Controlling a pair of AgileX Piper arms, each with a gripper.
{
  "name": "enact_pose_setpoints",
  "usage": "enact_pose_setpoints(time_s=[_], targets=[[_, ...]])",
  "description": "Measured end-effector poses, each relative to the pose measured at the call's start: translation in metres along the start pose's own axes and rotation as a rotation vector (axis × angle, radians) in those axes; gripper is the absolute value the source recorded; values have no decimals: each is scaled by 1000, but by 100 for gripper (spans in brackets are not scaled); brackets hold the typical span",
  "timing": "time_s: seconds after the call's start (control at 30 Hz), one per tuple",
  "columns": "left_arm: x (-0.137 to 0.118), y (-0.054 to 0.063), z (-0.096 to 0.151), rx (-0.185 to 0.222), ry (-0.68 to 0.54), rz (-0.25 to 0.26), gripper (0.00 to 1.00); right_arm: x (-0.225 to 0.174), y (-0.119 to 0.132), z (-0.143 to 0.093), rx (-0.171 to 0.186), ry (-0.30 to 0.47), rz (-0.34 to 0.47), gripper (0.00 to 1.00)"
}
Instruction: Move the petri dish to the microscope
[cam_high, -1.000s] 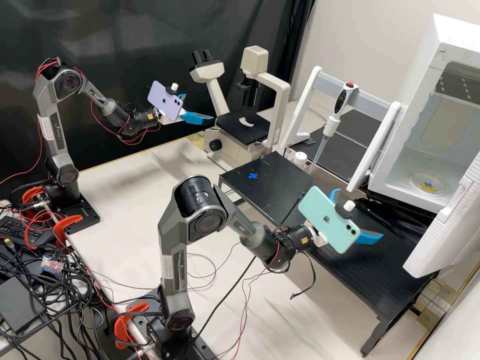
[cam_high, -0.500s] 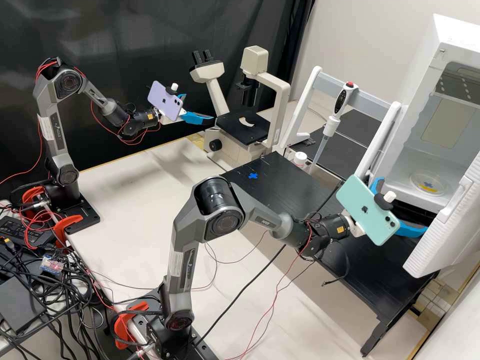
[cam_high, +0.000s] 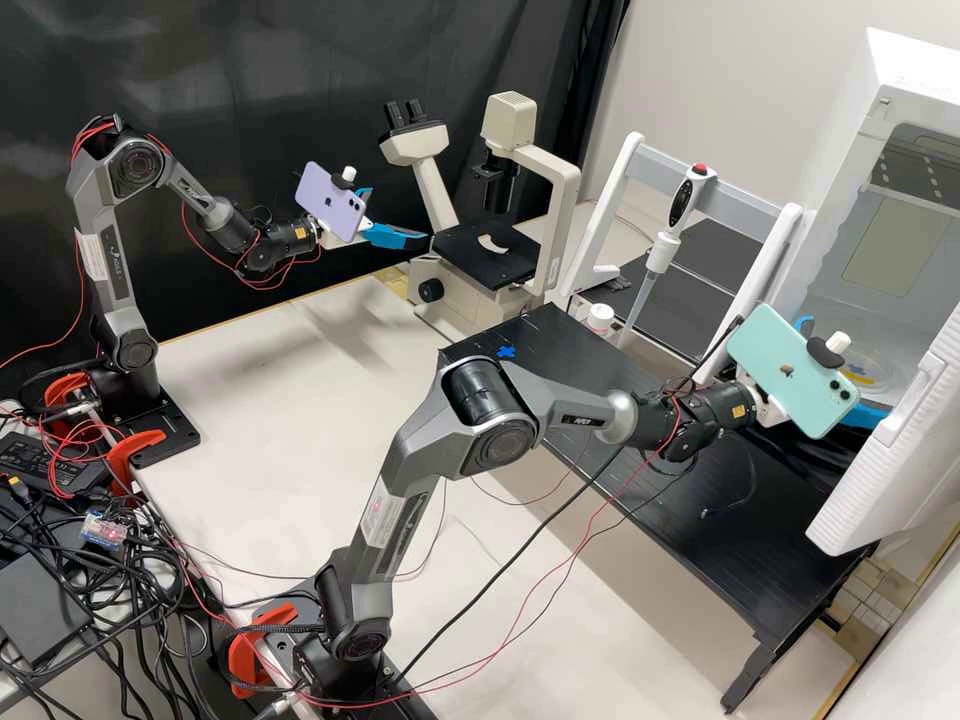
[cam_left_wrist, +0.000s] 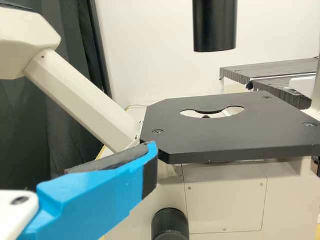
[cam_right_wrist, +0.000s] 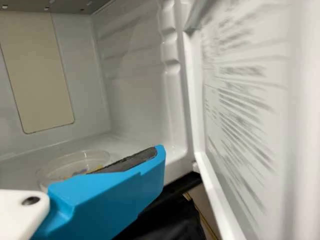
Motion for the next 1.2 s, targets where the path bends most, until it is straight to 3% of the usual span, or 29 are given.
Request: enact_pose_setpoints(time_s=[0.37,0.63,0.73,0.9,1.07,1.2], targets=[[0,0,0,0,-1,5,100,51,-26,-1,-7,-46,-77,100],[0,0,0,0,-1,5,100,73,-44,19,-86,-98,-125,100],[0,0,0,0,-1,5,100,80,-52,25,-146,-109,-138,100],[0,0,0,0,-1,5,100,84,-59,26,-146,-108,-132,100],[0,0,0,0,-1,5,100,83,-60,27,-183,-95,-114,100],[0,0,0,0,-1,5,100,83,-61,30,-194,-86,-102,100]])
